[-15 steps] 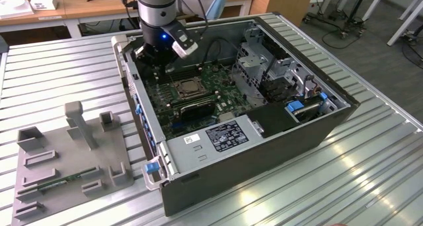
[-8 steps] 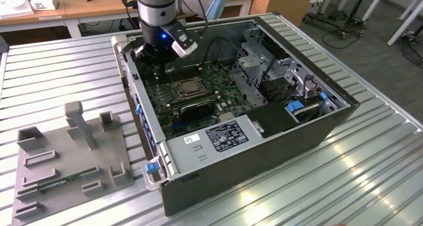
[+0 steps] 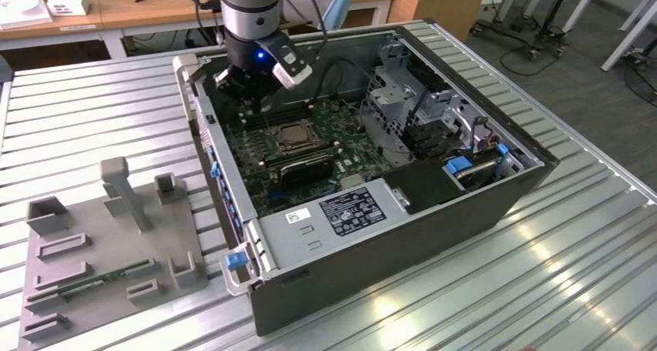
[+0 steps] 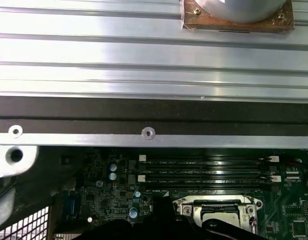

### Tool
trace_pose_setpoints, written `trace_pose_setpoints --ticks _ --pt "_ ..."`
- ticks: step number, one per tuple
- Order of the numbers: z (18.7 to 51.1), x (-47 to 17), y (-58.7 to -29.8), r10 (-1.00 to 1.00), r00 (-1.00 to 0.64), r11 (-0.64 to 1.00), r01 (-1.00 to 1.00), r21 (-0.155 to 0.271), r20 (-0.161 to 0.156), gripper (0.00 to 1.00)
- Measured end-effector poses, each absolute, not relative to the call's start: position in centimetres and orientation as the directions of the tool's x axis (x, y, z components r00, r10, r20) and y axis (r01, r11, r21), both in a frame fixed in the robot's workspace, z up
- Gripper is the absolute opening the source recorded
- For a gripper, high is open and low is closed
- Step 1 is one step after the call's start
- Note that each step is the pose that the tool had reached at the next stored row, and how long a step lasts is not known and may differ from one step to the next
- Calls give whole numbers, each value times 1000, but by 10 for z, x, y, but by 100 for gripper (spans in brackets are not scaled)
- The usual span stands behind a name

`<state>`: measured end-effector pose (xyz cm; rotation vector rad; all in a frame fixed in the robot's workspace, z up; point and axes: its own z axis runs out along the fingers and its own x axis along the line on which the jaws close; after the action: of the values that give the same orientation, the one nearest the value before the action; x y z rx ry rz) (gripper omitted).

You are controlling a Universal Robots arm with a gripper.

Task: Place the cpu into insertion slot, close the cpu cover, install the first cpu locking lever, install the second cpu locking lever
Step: 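Install the first cpu locking lever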

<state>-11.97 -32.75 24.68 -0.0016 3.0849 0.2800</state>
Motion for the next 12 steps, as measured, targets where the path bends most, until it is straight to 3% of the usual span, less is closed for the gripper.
trace_pose_setpoints --ticks 12 --pt "247 -99 -327 3 -999 984 -4 180 -36 11"
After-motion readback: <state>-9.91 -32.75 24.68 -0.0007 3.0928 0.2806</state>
